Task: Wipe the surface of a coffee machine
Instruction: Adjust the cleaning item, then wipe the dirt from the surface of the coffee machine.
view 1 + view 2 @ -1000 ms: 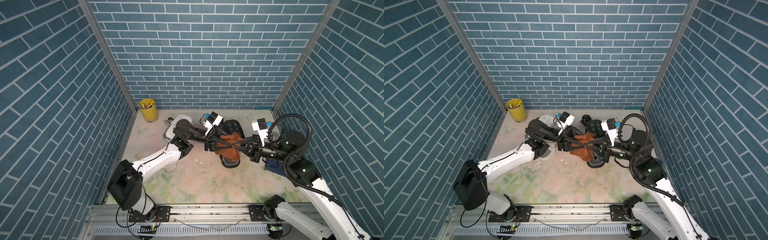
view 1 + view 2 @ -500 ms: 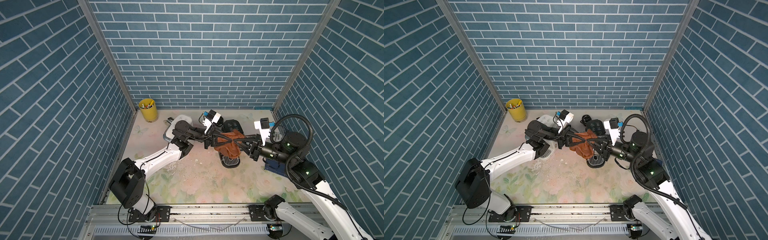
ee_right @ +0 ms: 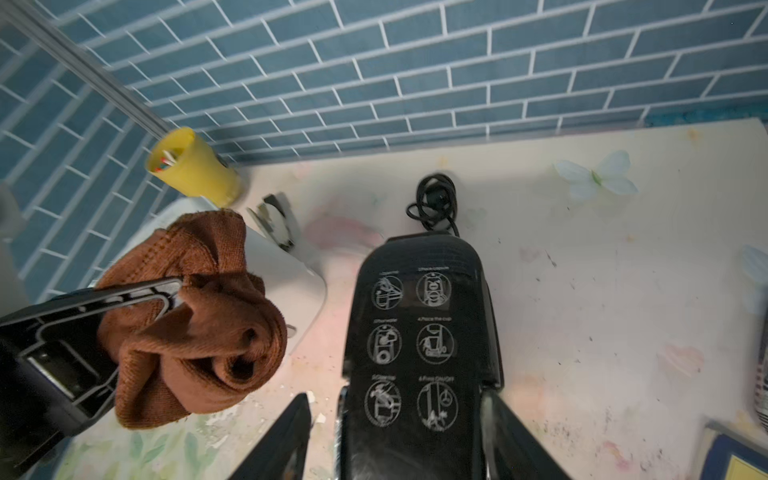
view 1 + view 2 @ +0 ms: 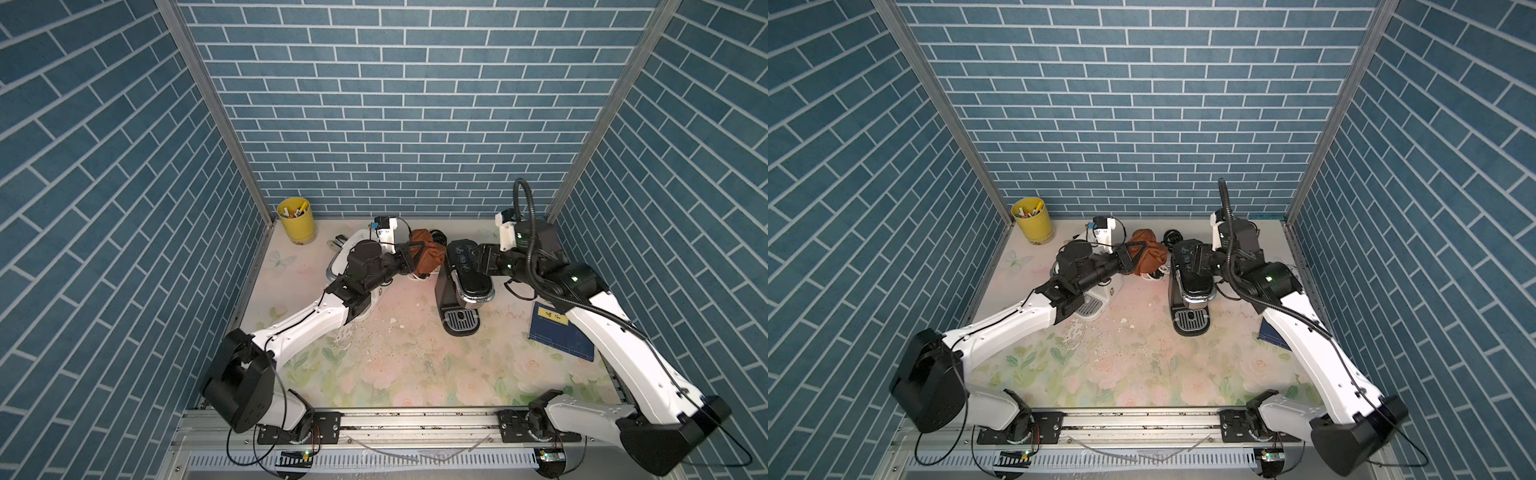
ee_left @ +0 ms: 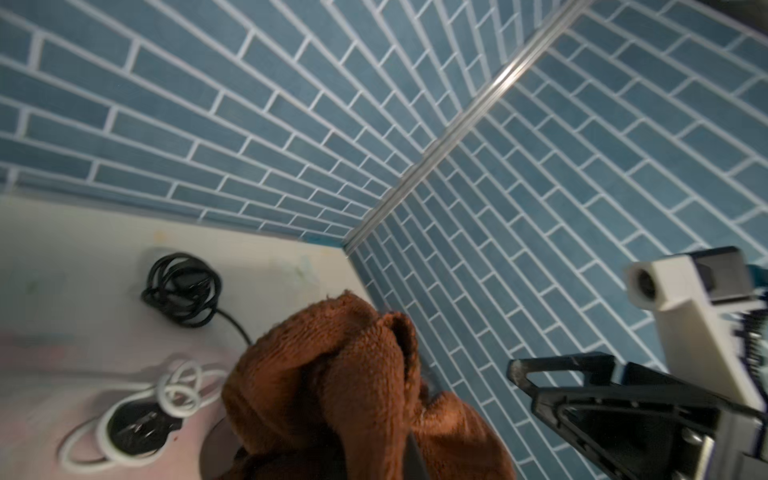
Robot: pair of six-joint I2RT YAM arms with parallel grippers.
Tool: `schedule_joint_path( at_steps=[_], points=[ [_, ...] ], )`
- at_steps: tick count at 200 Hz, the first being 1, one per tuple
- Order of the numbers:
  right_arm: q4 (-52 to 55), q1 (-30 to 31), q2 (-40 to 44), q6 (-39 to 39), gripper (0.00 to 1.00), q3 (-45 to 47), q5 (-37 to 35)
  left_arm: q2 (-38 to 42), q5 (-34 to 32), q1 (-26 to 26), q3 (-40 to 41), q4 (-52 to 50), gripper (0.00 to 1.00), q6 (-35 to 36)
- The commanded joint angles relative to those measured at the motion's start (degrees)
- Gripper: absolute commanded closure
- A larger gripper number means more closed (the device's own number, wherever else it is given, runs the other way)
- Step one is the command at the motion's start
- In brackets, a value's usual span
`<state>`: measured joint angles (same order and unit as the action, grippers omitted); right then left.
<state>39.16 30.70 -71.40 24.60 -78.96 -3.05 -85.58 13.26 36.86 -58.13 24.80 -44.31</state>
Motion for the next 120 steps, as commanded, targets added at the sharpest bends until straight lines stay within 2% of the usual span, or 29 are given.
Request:
schedule_joint_path(
  at_steps=[1,25,51,65,81,99,113,120],
  points=[
    [5.7,0.1,-2.6,0.4,0.34,-3.0,-5.0,-2.5,-7.2,1.6,-2.6,-4.1,1.00,-4.7],
    [5.7,0.1,-4.6,0.6,0.33,-2.3,-5.1,-3.9,-11.5,3.4,-1.5,-2.9,1.00,-8.0],
    [2.6,0.1,-4.1,2.0,0.33,0.8,-2.6,-5.5,-13.1,4.7,-0.5,1.2,1.00,-12.2],
    [1.7,0.1,-3.9,2.4,0.33,2.1,-1.8,-6.1,-14.6,5.6,-0.2,3.2,0.90,-13.9],
    [0.6,0.1,-3.7,2.8,0.33,3.4,-0.9,-6.5,-17.2,6.9,0.1,5.7,0.86,-15.1],
    [-0.1,0.0,-3.6,3.1,0.33,4.3,-0.4,-7.6,-19.9,8.6,0.3,8.0,0.87,-16.7],
    [-0.7,0.0,-3.4,3.1,0.33,5.1,0.1,-9.6,-20.8,9.5,0.6,7.9,0.93,-18.5],
    [-1.1,0.0,-3.4,3.2,0.33,5.5,0.3,-11.2,-21.0,9.9,1.0,8.0,0.95,-21.5]
  ],
)
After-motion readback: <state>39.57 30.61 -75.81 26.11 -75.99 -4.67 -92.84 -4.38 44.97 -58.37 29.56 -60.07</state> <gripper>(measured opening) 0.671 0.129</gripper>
